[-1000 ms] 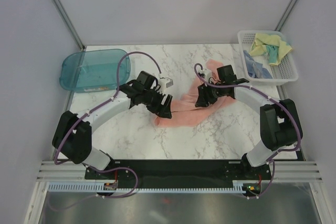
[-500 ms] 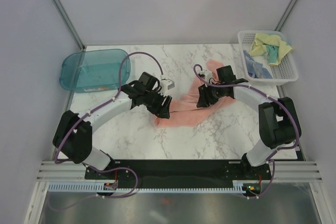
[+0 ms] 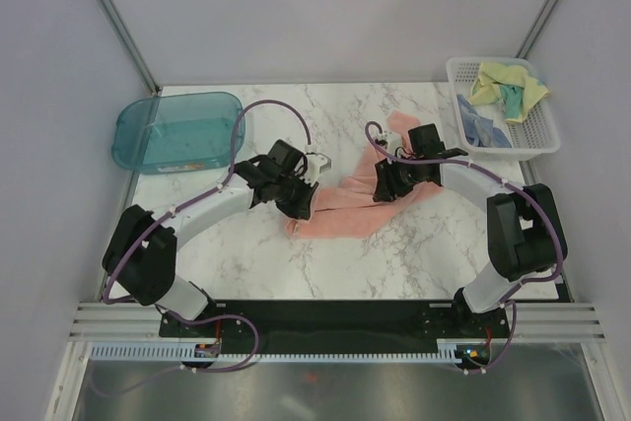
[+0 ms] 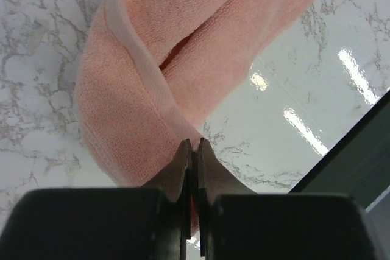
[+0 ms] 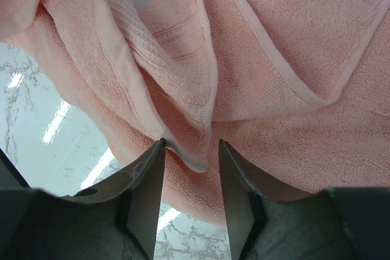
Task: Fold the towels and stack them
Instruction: Flatten out the crumpled towel
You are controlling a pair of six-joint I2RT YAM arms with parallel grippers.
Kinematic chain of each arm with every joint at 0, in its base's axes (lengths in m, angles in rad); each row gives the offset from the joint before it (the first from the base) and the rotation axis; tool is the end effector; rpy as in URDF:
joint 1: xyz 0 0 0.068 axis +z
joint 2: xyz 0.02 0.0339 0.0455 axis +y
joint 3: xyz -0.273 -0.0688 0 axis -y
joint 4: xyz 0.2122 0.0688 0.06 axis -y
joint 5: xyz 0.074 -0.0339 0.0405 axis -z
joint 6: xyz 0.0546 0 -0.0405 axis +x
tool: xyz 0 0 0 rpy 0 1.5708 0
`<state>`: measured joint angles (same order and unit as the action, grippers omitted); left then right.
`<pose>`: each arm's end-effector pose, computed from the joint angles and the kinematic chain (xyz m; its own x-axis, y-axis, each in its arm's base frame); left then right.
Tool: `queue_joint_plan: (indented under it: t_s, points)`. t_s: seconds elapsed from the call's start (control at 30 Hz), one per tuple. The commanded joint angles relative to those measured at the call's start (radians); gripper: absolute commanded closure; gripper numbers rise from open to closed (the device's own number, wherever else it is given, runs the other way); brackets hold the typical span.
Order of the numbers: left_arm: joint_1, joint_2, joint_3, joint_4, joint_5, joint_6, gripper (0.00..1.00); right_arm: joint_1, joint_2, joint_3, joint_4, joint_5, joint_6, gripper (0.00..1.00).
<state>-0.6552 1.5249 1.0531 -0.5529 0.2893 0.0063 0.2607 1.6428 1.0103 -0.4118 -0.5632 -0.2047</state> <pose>0.2200 -0.1887 0.2353 -0.6732 0.5249 -0.5209 0.7057 0.6664 -0.2405 0.2888 0.1072 0.2048 -0.7209 -0.3702 -0.5858 -0.6370 0.6869 0.3498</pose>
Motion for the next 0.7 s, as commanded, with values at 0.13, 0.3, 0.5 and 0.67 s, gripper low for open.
queue_joint_plan:
  t_s: [0.13, 0.3, 0.5, 0.67]
  points:
    - [0.000, -0.060, 0.021, 0.015, -0.085, -0.054, 0.98, -0.006, -0.003, -0.013, 0.018, -0.053, 0.002, 0.51]
    - [0.000, -0.052, 0.021, 0.024, -0.136, -0.081, 0.98, -0.006, 0.000, -0.022, 0.018, -0.061, 0.001, 0.46]
    - [0.011, -0.066, 0.024, 0.031, -0.179, -0.103, 0.98, -0.006, -0.011, -0.032, 0.056, -0.041, 0.021, 0.74]
    - [0.037, -0.109, 0.082, 0.030, -0.237, -0.170, 0.98, -0.006, -0.108, -0.019, 0.111, 0.015, 0.094, 1.00]
